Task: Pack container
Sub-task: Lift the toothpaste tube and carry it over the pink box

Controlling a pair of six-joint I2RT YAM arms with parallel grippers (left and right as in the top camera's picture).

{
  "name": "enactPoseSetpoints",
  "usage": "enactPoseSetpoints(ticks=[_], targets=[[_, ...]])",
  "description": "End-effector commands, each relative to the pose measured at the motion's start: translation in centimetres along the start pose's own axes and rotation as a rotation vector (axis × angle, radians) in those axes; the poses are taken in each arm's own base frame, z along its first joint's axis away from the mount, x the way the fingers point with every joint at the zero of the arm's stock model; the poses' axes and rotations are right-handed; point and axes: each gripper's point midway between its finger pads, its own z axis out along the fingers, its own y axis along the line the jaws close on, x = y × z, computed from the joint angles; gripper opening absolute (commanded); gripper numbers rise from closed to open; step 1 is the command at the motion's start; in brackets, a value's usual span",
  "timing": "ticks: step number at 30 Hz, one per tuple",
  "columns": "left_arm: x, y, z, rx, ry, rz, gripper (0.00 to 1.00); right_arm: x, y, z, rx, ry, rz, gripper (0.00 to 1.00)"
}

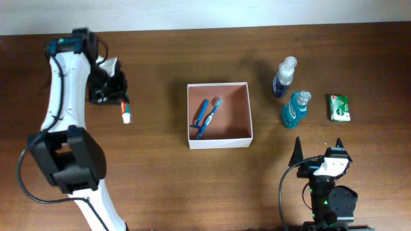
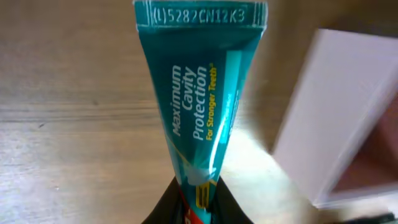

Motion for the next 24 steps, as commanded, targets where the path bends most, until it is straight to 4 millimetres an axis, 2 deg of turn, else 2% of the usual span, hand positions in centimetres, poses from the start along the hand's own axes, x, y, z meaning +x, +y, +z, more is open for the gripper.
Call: enactPoseSetpoints(ticks=[1, 2, 3, 5, 8, 12, 16, 18, 24], targets=[[0.1, -6.2, -3.4, 0.048, -0.059, 0.139, 0.01, 0.3, -0.1, 0.0, 0.008, 0.007, 0.003, 0.98], [0.4, -7.4, -3.8, 0.05, -0.063, 0.166, 0.01, 0.3, -0.1, 0.0, 0.009, 0.007, 0.003, 0.98], [1.2, -9.9, -4.4, 0.053, -0.066, 0.228, 0.01, 0.3, -0.1, 0.0, 0.008, 0.007, 0.003, 0.98], [2.2, -12.5, -4.4, 0.057, -0.063, 0.293, 0.01, 0.3, -0.1, 0.0, 0.008, 0.007, 0.003, 0.98], [3.9, -16.6, -3.4, 0.059, -0.048, 0.406, 0.01, 0.3, -0.1, 0.0, 0.009, 0.007, 0.003, 0.98], [5.5, -20.8, -2.2, 0.065, -0.061, 0.506, 0.01, 0.3, -0.1, 0.0, 0.008, 0.007, 0.003, 0.98], [5.3, -23.0, -1.2, 0.012, -0.125, 0.519, 0.02, 0.3, -0.1, 0.0, 0.009, 0.007, 0.003, 0.98], [5.4, -23.9, -0.8, 0.02, -0.135, 0.532, 0.08, 0.3, -0.1, 0.0, 0.009, 0.007, 0.003, 0.98], [5.1, -23.6, 1.5, -0.007, -0.124, 0.43, 0.08, 0.3, -0.1, 0.0, 0.009, 0.007, 0.003, 0.98]])
